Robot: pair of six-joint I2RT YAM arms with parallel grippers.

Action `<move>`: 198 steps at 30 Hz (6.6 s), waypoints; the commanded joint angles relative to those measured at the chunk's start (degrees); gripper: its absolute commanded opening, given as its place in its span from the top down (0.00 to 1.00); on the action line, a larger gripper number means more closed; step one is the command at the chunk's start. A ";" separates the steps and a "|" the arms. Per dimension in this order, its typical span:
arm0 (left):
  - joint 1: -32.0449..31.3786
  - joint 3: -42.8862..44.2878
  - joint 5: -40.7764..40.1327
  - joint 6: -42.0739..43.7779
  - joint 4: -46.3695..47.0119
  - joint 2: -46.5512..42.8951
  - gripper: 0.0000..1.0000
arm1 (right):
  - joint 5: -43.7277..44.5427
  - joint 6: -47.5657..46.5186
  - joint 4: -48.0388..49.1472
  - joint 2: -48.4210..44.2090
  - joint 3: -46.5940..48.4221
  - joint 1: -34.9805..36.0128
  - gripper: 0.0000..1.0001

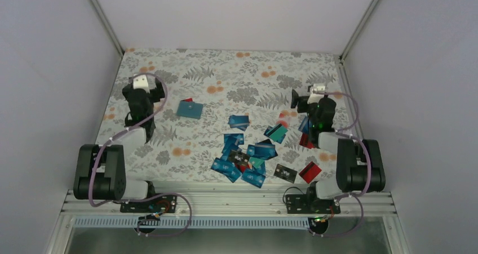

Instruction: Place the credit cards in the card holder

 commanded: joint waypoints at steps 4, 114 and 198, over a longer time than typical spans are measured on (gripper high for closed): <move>-0.32 19.20 -6.20 -16.22 -40.38 -2.96 0.00 | 4.43 4.04 -24.55 -8.33 16.95 1.43 0.00; -6.04 5.91 47.46 -31.19 -32.87 13.58 0.62 | -41.03 24.71 -66.38 54.37 79.33 39.74 0.96; -24.95 18.16 23.68 -25.12 -47.09 -2.15 0.98 | -16.18 31.83 -68.38 35.72 60.53 39.21 0.67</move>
